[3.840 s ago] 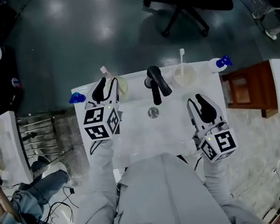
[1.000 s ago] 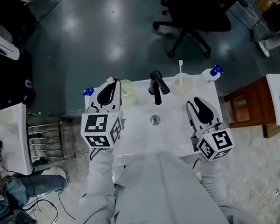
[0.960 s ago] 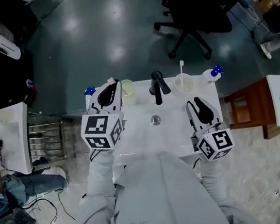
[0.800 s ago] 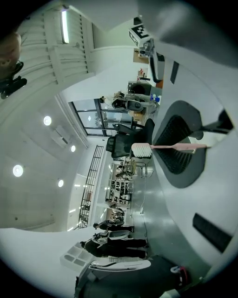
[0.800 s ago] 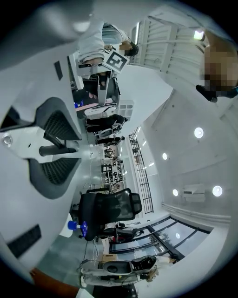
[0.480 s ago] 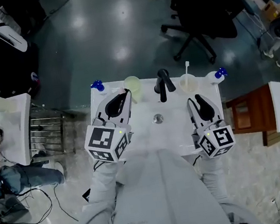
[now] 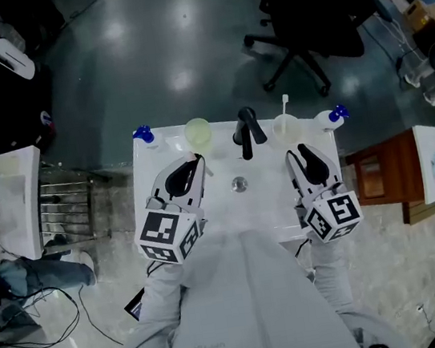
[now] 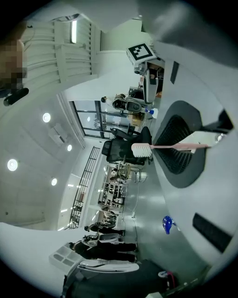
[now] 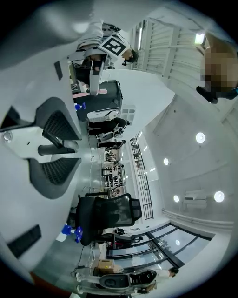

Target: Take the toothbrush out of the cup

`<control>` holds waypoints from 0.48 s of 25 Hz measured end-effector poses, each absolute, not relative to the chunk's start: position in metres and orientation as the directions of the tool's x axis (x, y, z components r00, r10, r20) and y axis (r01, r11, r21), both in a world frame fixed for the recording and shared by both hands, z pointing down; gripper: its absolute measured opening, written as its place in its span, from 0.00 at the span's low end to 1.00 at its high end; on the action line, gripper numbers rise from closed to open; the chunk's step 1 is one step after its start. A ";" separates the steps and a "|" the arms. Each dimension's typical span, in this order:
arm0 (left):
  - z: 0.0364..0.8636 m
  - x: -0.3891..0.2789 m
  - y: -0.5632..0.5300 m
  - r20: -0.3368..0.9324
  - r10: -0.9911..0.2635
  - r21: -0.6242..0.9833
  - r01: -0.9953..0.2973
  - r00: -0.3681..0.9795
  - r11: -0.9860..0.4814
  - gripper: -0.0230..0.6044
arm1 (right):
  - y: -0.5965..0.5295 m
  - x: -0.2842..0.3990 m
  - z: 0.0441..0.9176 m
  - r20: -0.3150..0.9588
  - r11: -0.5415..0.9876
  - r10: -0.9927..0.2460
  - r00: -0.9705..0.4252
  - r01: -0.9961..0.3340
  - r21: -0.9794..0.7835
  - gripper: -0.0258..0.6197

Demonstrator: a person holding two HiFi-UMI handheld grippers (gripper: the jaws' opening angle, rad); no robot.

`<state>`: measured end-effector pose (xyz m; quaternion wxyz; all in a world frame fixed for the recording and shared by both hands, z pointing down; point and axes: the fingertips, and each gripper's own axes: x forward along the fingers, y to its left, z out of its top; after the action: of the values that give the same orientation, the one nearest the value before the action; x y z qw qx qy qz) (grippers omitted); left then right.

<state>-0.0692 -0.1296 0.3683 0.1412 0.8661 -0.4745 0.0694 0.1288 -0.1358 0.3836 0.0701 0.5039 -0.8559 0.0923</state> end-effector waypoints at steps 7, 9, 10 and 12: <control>0.376 -0.054 -0.133 0.268 -0.778 0.193 -0.823 0.568 -0.534 0.09 | -0.155 0.133 0.394 0.252 0.487 -0.841 -0.479 -0.873 -0.033 0.20; 0.379 -0.049 -0.133 0.275 -0.770 0.193 -0.818 0.575 -0.542 0.09 | -0.163 0.136 0.401 0.270 0.486 -0.839 -0.472 -0.874 -0.019 0.20; 0.381 -0.047 -0.133 0.279 -0.767 0.193 -0.816 0.578 -0.545 0.09 | -0.167 0.138 0.405 0.280 0.485 -0.837 -0.469 -0.874 -0.014 0.20; 0.383 -0.043 -0.133 0.286 -0.759 0.194 -0.811 0.585 -0.552 0.09 | -0.176 0.139 0.414 0.301 0.485 -0.833 -0.464 -0.875 -0.006 0.20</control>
<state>-0.0427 -0.1329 0.3833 0.1539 0.8768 -0.4476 0.0843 0.1394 -0.1763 0.4140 0.1298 0.5013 -0.8517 0.0800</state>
